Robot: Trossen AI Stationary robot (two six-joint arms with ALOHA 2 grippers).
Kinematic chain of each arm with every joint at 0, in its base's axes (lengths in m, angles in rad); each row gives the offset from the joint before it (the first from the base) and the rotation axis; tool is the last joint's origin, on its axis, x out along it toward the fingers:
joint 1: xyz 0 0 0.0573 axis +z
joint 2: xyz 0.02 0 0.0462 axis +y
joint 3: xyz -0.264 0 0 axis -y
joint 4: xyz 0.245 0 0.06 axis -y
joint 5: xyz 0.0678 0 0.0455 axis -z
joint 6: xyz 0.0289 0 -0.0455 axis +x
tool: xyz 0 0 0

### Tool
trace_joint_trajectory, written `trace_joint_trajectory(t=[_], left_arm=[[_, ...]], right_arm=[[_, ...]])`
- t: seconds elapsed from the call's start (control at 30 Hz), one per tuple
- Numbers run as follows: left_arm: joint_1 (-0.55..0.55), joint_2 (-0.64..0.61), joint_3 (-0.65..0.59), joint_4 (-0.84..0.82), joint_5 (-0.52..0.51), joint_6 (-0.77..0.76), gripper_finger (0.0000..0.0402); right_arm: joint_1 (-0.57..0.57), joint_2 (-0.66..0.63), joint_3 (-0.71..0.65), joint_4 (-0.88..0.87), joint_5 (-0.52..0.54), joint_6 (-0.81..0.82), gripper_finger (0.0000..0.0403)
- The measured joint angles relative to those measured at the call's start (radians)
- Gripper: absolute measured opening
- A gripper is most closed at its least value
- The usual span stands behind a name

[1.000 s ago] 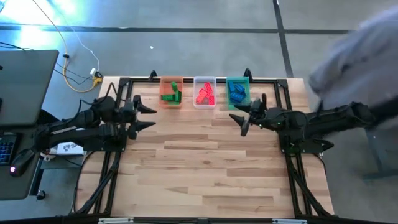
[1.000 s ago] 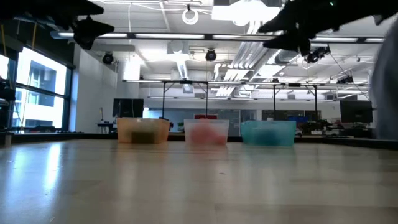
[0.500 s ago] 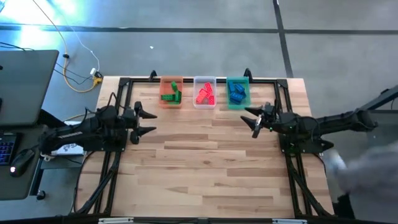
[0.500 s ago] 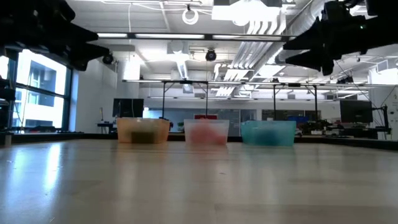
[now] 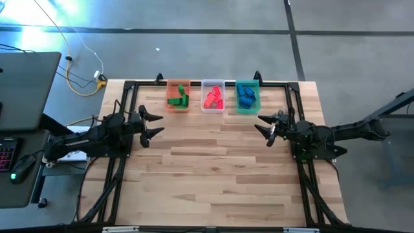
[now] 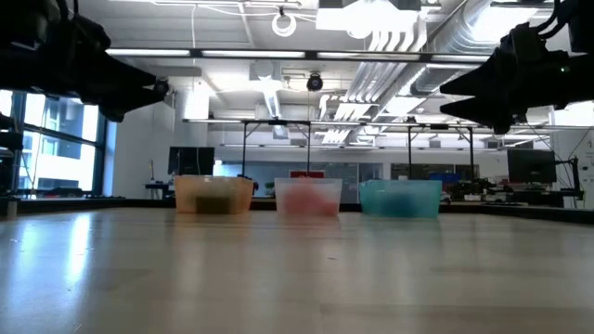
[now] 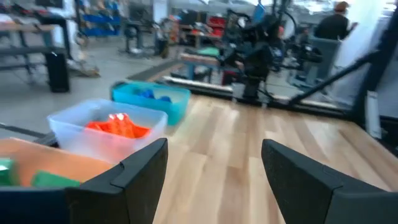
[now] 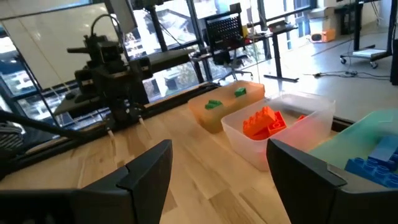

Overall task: Sort & place blocks by color
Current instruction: Return to Home Position

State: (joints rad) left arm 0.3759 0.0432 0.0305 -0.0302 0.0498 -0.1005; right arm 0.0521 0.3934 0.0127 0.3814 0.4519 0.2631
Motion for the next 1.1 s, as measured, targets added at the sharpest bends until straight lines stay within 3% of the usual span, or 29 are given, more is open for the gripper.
trace_joint_trajectory(t=[0.63,0.83,1.1], left_arm=[[0.0,-0.04,0.0,0.032,-0.37,0.036,0.025],[-0.025,-0.04,0.0,0.029,-0.313,0.035,0.025],[-0.092,-0.037,0.0,0.02,-0.263,0.041,0.025]], right_arm=[[0.0,-0.049,-0.003,-0.187,-0.088,-0.043,0.025],[0.0,-0.05,-0.003,-0.253,-0.096,-0.03,0.025],[0.0,-0.068,-0.003,-0.226,-0.221,-0.041,0.025]])
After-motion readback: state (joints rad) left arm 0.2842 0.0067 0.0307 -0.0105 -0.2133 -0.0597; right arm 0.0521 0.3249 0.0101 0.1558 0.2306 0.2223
